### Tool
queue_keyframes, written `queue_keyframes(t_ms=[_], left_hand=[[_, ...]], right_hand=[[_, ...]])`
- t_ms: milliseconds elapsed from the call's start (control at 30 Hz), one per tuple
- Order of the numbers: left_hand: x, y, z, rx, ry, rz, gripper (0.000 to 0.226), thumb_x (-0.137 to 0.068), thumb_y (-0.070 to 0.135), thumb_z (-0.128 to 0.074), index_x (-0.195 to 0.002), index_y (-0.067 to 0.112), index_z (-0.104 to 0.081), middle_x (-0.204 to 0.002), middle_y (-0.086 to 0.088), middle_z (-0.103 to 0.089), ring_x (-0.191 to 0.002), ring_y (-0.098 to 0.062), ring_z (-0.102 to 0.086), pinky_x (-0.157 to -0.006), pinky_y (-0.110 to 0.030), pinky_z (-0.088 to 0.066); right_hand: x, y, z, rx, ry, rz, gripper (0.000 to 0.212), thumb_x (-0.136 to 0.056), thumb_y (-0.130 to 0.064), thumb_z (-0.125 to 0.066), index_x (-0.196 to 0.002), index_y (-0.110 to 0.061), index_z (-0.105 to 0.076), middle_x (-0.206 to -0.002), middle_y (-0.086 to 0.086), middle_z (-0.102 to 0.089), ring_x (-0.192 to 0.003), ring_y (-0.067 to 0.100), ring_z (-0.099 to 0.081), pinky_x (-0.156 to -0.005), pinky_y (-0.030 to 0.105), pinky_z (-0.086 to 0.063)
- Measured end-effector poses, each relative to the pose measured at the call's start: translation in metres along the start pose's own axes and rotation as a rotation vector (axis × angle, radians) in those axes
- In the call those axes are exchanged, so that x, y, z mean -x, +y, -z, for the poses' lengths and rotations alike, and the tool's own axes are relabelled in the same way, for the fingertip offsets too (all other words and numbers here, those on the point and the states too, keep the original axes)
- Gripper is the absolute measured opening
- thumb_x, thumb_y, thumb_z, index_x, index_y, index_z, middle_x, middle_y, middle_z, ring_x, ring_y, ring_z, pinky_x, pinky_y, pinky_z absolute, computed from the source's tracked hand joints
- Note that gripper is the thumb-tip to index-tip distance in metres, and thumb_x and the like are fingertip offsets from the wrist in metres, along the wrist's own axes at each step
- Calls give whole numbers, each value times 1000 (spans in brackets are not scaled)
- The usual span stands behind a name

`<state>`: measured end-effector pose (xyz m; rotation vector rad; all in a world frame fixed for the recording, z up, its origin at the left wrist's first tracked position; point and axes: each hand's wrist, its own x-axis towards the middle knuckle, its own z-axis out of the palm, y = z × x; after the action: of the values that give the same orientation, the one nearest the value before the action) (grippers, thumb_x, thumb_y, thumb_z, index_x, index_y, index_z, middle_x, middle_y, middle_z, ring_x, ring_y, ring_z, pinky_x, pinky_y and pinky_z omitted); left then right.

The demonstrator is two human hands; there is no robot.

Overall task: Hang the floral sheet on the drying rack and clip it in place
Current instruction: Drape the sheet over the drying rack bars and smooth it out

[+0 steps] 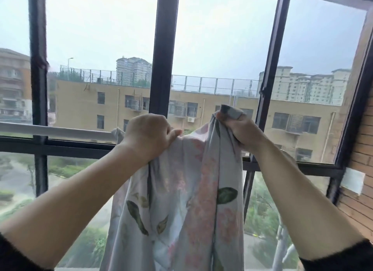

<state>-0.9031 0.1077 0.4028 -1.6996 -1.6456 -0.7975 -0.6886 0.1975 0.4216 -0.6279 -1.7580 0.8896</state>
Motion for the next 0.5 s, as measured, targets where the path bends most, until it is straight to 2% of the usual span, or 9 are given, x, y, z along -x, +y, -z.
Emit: queue_keyframes(t_ms=[100,167,233,300,367,433,500], left_hand=[[-2,4,-2,7,19,12,53,-90,59,-47,-52,22,-47,-55,8,-45,-57,-13,-43,-47,-25,-22],[-2,7,-4,61,11,27,55,-87,60,-51,-53,18,-55,-54,9,-49,-56,-12,-46,-48,-24,-27],[1,8,-4,188,40,64,47,-81,63,-59,-63,20,-68,-61,11,-60,-64,-13,-56,-56,-25,-36],[9,8,-2,330,90,104,42,-73,64,-66,-80,23,-73,-80,11,-70,-73,-8,-60,-59,-22,-41],[21,8,4,442,107,145,54,-67,65,-68,-99,22,-72,-96,10,-72,-78,-3,-59,-63,-13,-39],[36,6,12,500,137,174,65,-63,68,-65,-110,23,-68,-105,11,-70,-83,0,-59,-71,-15,-44],[53,0,19,508,175,201,67,-62,68,-64,-112,24,-66,-106,15,-68,-88,1,-58,-76,-15,-43]], right_hand=[[0,-2,12,-211,-102,-108,16,-93,-20,-59,-81,-16,-70,-80,2,-63,-74,13,-60,-74,27,-54],[-1,-1,18,-259,-99,-123,24,-93,-19,-59,-74,-22,-73,-79,0,-64,-75,13,-60,-80,29,-51],[-1,2,21,-237,-100,-129,26,-96,-17,-55,-76,-20,-71,-78,1,-63,-75,14,-59,-82,31,-48],[-1,2,23,-182,-93,-147,19,-97,-16,-54,-83,-19,-67,-77,-1,-64,-76,13,-60,-80,28,-49],[0,2,21,-90,-81,-146,13,-97,-18,-54,-90,-21,-64,-77,-6,-66,-77,9,-60,-75,23,-49],[-1,2,16,7,-67,-110,11,-97,-19,-54,-95,-23,-65,-79,-8,-67,-78,8,-61,-76,21,-50],[-1,3,13,101,-55,-70,13,-97,-21,-54,-96,-26,-66,-83,-9,-67,-80,6,-62,-81,21,-50]])
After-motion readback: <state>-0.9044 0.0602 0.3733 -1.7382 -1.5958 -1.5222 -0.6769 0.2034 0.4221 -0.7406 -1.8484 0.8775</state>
